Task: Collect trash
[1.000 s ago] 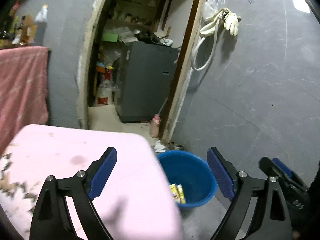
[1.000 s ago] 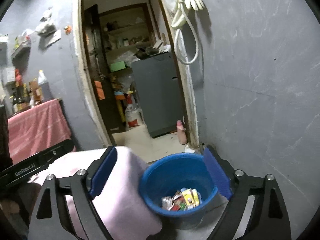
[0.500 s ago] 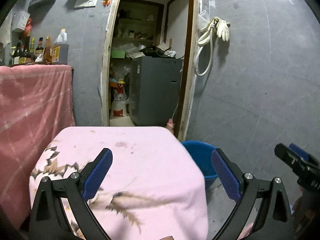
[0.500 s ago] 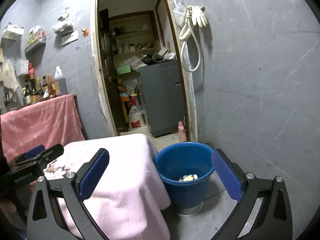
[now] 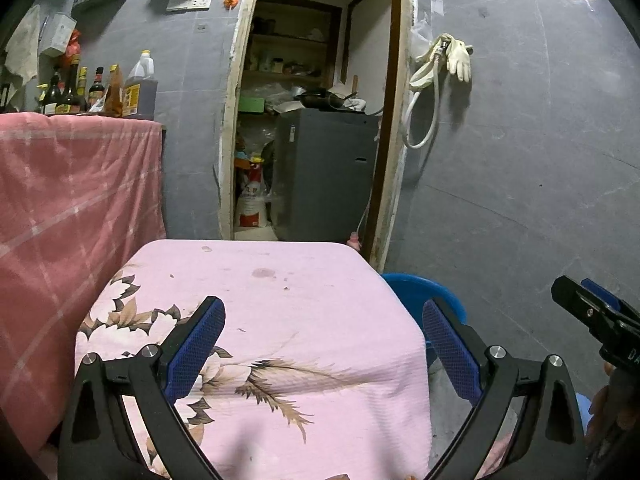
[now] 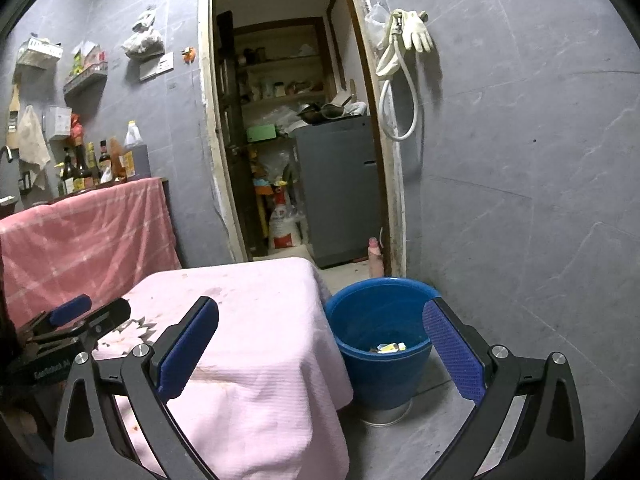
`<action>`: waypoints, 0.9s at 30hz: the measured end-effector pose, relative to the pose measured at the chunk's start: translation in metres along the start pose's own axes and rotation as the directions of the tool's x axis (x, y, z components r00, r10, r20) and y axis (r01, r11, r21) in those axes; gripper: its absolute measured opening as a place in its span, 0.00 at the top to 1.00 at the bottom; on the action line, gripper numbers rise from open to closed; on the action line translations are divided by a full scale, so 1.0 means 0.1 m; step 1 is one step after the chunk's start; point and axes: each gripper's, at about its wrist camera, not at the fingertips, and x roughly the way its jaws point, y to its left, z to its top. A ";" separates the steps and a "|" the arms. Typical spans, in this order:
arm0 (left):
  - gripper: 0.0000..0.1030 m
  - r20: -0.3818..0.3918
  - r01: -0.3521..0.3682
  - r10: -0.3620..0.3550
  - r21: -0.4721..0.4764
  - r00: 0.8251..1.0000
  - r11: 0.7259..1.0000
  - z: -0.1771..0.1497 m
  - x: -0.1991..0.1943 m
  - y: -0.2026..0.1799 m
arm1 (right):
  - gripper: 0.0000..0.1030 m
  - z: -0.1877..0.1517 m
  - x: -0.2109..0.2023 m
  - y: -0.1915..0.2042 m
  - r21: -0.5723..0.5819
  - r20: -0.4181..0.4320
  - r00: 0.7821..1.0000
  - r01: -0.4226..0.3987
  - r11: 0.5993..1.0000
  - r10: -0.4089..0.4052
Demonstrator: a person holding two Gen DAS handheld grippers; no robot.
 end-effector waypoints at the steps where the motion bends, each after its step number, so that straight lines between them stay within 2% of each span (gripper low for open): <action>1: 0.06 0.000 -0.001 0.001 -0.001 1.000 1.000 0.00 0.00 0.01 | 0.00 0.00 0.00 0.01 0.000 -0.001 1.000 0.000 1.000 0.000; 27: 0.06 -0.010 -0.009 0.009 -0.008 1.000 1.000 0.03 0.01 0.12 | 0.00 0.01 0.00 0.04 0.000 -0.002 1.000 0.003 1.000 -0.003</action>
